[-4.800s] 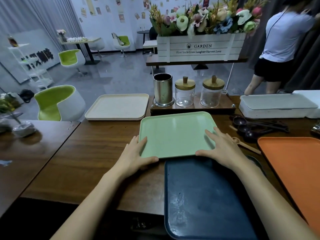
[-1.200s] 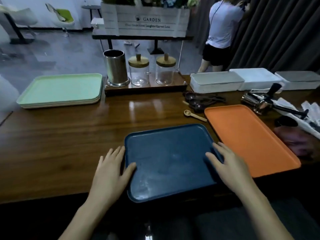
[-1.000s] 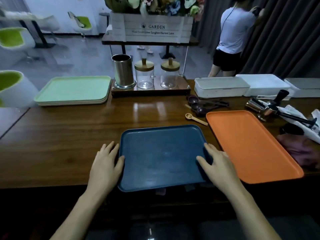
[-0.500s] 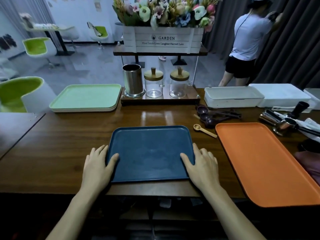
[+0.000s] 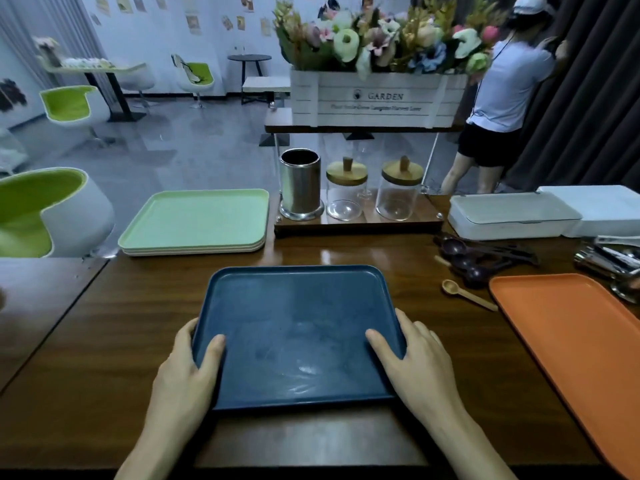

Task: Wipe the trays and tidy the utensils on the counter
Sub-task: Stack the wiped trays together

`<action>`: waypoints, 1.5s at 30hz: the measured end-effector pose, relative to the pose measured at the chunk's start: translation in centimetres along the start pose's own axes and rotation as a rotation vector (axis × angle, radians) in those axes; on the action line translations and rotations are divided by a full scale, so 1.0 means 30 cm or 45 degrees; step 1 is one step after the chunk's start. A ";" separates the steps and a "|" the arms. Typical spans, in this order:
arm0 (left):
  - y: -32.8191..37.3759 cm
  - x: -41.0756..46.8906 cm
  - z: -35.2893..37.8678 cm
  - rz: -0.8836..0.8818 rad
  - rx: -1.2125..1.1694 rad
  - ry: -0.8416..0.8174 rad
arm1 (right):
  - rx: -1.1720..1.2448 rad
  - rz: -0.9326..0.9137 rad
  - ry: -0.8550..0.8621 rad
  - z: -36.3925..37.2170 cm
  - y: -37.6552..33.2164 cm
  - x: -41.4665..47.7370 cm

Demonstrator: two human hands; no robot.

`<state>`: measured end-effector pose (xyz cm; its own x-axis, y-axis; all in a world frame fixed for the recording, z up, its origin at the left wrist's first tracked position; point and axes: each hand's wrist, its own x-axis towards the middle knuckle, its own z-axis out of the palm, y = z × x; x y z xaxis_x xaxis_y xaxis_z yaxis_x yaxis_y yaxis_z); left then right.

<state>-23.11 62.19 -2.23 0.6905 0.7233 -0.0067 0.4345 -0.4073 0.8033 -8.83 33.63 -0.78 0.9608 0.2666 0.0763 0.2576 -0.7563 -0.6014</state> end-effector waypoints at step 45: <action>-0.193 1.198 -0.320 0.077 0.114 -0.124 | -0.296 -0.001 -0.236 0.638 -0.825 0.742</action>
<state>-6.37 95.90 -1.39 0.7680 0.6401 -0.0216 0.4375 -0.4996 0.7476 4.22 69.72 0.57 0.9309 0.3558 -0.0830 0.2955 -0.8668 -0.4018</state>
